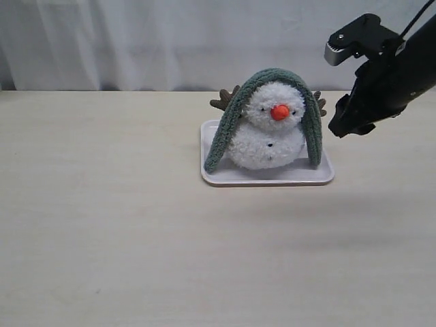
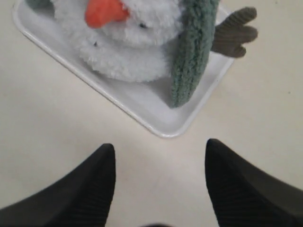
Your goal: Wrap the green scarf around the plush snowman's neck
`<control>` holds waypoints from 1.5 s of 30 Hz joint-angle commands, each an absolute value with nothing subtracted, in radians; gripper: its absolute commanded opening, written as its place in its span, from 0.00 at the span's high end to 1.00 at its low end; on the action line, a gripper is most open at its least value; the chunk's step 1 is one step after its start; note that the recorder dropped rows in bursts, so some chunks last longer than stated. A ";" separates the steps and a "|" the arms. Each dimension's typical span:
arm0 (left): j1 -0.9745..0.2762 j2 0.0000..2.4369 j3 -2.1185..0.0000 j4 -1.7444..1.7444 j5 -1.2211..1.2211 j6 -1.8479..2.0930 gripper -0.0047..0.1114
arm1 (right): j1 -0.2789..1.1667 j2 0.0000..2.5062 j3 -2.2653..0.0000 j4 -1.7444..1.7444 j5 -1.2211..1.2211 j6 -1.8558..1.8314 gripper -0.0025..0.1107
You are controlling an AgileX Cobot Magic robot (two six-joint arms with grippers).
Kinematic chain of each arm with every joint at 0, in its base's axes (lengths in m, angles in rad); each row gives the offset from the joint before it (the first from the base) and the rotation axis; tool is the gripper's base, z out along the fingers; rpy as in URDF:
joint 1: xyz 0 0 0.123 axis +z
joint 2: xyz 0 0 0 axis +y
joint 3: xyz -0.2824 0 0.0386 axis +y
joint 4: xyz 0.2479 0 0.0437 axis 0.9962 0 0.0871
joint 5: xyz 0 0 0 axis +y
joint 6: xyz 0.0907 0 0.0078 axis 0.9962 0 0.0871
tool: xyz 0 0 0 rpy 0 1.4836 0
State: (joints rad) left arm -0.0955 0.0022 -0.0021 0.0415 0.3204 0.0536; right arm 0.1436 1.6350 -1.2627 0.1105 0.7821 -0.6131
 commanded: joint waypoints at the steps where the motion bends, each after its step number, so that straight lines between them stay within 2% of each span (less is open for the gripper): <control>1: -0.094 0.000 0.000 0.040 0.308 0.051 0.96 | 0.135 1.634 -1.189 0.123 0.518 -0.524 0.50; 4: -0.094 0.000 0.000 0.040 0.308 0.051 0.96 | 0.114 1.675 -1.240 0.120 0.517 -0.425 0.50; 11: -0.094 0.000 0.000 0.040 0.308 0.051 0.96 | 0.107 1.846 -1.455 0.118 0.765 -0.446 0.50; 15: -0.094 0.000 0.000 0.040 0.308 0.051 0.96 | 0.107 1.902 -1.500 0.118 0.756 -0.518 0.50; 20: -0.094 0.000 0.000 0.040 0.308 0.051 0.96 | 0.107 1.941 -1.510 0.200 0.765 -0.709 0.59; 27: -0.094 0.000 0.000 0.040 0.308 0.051 0.96 | 0.107 1.970 -1.510 0.265 0.688 -0.771 0.59; 30: -0.094 0.000 0.000 0.040 0.308 0.051 0.96 | 0.107 1.974 -1.510 0.265 0.678 -0.771 0.68; 34: -0.094 0.000 0.000 0.040 0.308 0.051 0.96 | 0.107 1.970 -1.510 0.265 0.691 -0.803 0.92; 35: -0.094 0.000 0.000 0.040 0.308 0.051 0.96 | 0.107 1.965 -1.510 0.265 0.691 -0.808 0.94; 45: -0.094 0.000 0.000 0.040 0.308 0.051 0.96 | 0.107 1.860 -1.510 0.284 0.673 -0.764 0.94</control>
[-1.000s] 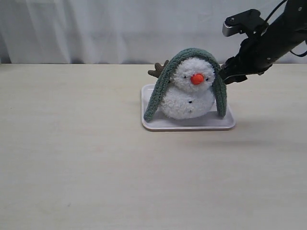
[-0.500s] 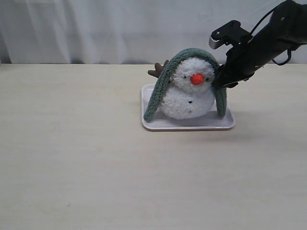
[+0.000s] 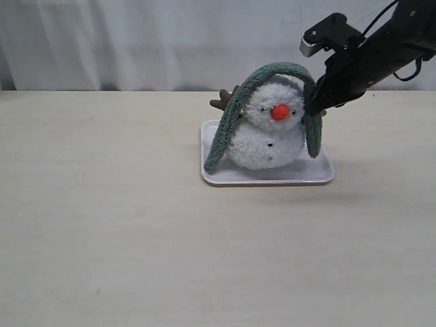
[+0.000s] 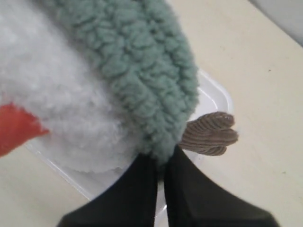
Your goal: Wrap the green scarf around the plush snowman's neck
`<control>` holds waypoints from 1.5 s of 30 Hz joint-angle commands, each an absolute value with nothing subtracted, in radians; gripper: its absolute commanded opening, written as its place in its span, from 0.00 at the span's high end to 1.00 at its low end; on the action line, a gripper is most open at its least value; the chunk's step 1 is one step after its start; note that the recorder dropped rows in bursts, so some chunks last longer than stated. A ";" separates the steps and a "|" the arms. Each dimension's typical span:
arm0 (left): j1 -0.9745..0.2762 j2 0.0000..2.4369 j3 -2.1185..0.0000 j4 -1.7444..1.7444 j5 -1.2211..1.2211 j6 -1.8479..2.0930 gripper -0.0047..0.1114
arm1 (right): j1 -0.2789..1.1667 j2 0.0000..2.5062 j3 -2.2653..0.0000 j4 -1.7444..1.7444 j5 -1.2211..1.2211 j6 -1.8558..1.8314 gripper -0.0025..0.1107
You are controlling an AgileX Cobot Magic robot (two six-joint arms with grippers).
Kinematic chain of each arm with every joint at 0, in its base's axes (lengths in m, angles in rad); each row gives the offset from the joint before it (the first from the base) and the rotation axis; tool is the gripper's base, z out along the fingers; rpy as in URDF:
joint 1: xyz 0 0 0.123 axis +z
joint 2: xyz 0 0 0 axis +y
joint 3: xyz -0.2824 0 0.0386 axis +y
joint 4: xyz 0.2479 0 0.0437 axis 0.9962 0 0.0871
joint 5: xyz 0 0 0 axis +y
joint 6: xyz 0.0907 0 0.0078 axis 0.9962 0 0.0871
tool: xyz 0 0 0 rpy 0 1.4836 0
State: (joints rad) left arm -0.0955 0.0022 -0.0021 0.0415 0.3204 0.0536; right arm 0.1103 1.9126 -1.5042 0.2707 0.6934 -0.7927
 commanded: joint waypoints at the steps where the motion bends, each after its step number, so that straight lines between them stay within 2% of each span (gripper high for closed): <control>1: -0.094 0.000 0.000 0.040 0.308 0.051 0.96 | 0.107 1.848 -1.510 0.284 0.666 -0.745 0.94; 11: -0.094 0.000 0.000 0.040 0.308 0.051 0.96 | 0.107 1.854 -1.557 0.323 0.671 -0.547 0.94; 25: -0.094 0.000 0.000 0.040 0.308 0.051 0.96 | 0.107 2.082 -1.883 0.203 0.944 -0.295 0.94; 29: -0.094 0.000 0.000 0.040 0.308 0.051 0.96 | 0.107 2.128 -1.893 0.181 0.973 -0.295 0.94; 37: -0.094 0.000 0.000 0.040 0.308 0.051 0.96 | 0.107 2.197 -1.953 0.233 1.210 -0.291 0.94; 45: -0.094 0.000 0.000 0.040 0.308 0.051 0.96 | 0.107 2.185 -1.939 0.279 1.221 -0.302 0.94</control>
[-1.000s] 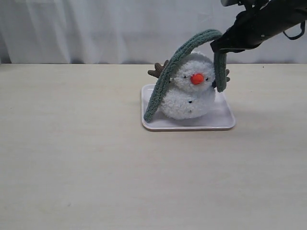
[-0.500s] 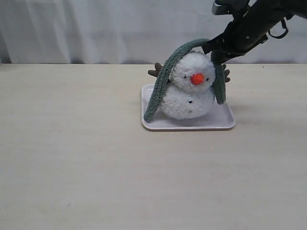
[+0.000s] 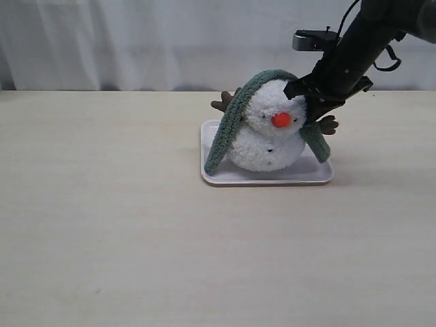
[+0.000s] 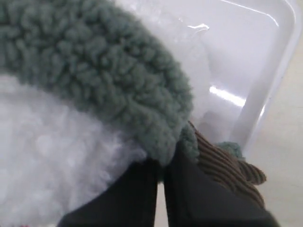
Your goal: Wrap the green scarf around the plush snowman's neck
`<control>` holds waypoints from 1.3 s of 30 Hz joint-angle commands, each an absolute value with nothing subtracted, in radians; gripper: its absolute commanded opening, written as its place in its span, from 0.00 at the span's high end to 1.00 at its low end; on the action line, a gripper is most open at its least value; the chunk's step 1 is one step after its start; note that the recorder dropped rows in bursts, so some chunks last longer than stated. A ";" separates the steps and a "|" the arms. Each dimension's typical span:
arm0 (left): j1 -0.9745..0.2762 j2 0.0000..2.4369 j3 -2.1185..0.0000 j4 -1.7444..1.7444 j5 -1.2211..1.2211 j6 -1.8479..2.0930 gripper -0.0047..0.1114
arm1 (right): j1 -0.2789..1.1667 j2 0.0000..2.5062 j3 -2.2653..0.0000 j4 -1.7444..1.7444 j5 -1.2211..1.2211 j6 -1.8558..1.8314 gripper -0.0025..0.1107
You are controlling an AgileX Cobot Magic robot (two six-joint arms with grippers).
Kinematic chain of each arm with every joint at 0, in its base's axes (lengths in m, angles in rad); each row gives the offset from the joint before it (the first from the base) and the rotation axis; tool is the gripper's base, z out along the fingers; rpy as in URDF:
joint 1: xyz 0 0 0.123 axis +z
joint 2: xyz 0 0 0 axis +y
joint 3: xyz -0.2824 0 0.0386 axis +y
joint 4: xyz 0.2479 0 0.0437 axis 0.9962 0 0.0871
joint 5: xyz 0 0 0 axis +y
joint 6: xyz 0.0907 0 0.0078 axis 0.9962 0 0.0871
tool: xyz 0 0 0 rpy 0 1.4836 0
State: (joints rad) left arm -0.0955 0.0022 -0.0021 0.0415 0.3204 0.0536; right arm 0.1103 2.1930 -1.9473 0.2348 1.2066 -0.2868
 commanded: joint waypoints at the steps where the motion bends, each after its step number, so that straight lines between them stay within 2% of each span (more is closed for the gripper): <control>1: -0.094 0.000 0.000 0.040 0.308 0.051 0.96 | 0.107 2.185 -1.939 0.297 1.221 -0.307 0.94; 5: -0.094 0.000 0.000 0.040 0.308 0.051 0.96 | 0.107 2.185 -1.939 0.322 1.221 -0.351 0.94; 7: -0.094 0.000 0.000 0.040 0.308 0.051 0.96 | 0.107 2.185 -1.939 0.291 1.221 -0.356 0.90; 13: -0.094 0.000 0.000 0.040 0.308 0.051 0.96 | 0.107 2.185 -1.939 0.126 1.221 -0.321 0.67; 17: -0.094 0.000 0.000 0.040 0.308 0.051 0.96 | 0.107 2.185 -1.939 0.125 1.221 -0.329 0.59; 26: -0.094 0.000 0.000 0.040 0.308 0.051 0.96 | 0.107 2.098 -1.924 0.131 1.221 -0.363 0.58; 33: -0.094 0.000 0.000 0.040 0.308 0.051 0.96 | 0.102 1.961 -1.762 0.281 1.213 -0.498 0.58; 39: -0.094 0.000 0.000 0.040 0.308 0.051 0.96 | 0.106 1.836 -1.601 0.451 0.898 -0.624 0.58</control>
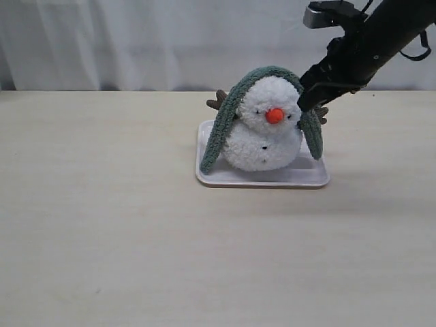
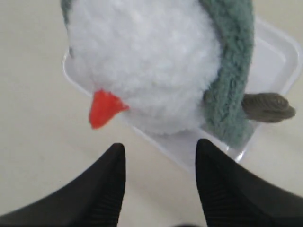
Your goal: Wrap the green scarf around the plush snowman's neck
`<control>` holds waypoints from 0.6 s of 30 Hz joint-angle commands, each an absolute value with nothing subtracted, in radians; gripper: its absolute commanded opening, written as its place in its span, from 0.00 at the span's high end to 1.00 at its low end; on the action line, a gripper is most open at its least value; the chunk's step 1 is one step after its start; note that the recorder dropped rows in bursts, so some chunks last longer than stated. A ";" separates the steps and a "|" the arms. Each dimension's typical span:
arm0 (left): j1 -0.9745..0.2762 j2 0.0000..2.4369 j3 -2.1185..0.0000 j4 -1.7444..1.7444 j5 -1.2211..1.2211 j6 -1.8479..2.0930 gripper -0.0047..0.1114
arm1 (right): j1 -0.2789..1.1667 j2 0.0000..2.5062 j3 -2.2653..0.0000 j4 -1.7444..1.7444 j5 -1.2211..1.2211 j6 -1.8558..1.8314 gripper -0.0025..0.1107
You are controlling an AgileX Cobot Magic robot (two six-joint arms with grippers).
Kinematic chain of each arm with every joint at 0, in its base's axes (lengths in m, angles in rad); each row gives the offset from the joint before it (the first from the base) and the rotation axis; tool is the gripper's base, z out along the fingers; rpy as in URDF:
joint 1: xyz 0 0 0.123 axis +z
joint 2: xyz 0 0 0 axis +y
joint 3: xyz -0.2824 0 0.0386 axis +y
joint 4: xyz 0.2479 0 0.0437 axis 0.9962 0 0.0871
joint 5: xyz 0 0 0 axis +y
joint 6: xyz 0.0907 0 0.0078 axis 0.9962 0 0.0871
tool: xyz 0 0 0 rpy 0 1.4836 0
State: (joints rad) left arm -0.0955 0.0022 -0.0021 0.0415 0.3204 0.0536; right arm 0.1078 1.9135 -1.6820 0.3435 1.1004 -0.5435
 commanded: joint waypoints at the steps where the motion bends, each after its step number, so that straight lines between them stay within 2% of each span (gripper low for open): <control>1: -0.094 0.000 0.000 0.040 0.308 0.051 0.96 | 0.107 1.819 -1.577 0.491 0.808 -0.635 0.58; 6: -0.094 0.000 0.000 0.040 0.308 0.051 0.96 | 0.107 1.878 -1.643 0.426 0.732 -0.588 0.58; 11: -0.094 0.000 0.000 0.040 0.308 0.051 0.96 | 0.107 2.025 -1.953 0.405 0.828 -0.530 0.58; 14: -0.094 0.000 0.000 0.040 0.308 0.051 0.96 | 0.105 2.097 -2.117 0.369 1.014 -0.475 0.60; 16: -0.094 0.000 0.000 0.040 0.308 0.051 0.96 | 0.105 2.137 -2.214 0.375 1.172 -0.535 0.61; 18: -0.094 0.000 0.000 0.040 0.308 0.051 0.96 | 0.107 2.168 -2.277 0.380 1.221 -0.639 0.62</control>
State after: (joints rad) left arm -0.0955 0.0022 -0.0021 0.0415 0.3204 0.0536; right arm 0.1078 2.1304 -2.2000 0.3865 1.1066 -0.5398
